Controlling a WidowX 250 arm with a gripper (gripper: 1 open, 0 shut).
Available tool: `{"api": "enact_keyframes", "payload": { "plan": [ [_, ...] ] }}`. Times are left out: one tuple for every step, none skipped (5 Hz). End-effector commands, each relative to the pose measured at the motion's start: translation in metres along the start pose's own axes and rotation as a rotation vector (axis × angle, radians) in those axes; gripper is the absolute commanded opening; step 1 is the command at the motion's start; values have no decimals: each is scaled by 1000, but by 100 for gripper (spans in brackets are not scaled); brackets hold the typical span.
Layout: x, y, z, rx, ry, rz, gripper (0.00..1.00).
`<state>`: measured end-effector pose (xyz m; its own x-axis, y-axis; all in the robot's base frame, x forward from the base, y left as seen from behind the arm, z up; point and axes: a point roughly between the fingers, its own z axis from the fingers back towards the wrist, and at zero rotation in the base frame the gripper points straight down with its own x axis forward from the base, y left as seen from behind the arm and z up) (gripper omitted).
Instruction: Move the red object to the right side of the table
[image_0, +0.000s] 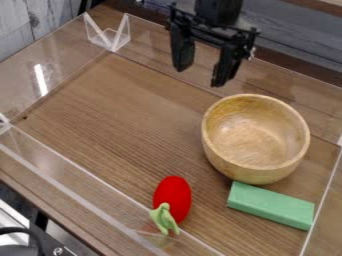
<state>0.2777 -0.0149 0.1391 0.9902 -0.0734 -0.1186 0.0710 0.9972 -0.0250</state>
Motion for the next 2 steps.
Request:
{"api": "enact_keyframes", "payload": {
  "plan": [
    [-3,4,13,11,-68,18,100],
    [-2,10,12,21,-80,41,100]
  ]
}}
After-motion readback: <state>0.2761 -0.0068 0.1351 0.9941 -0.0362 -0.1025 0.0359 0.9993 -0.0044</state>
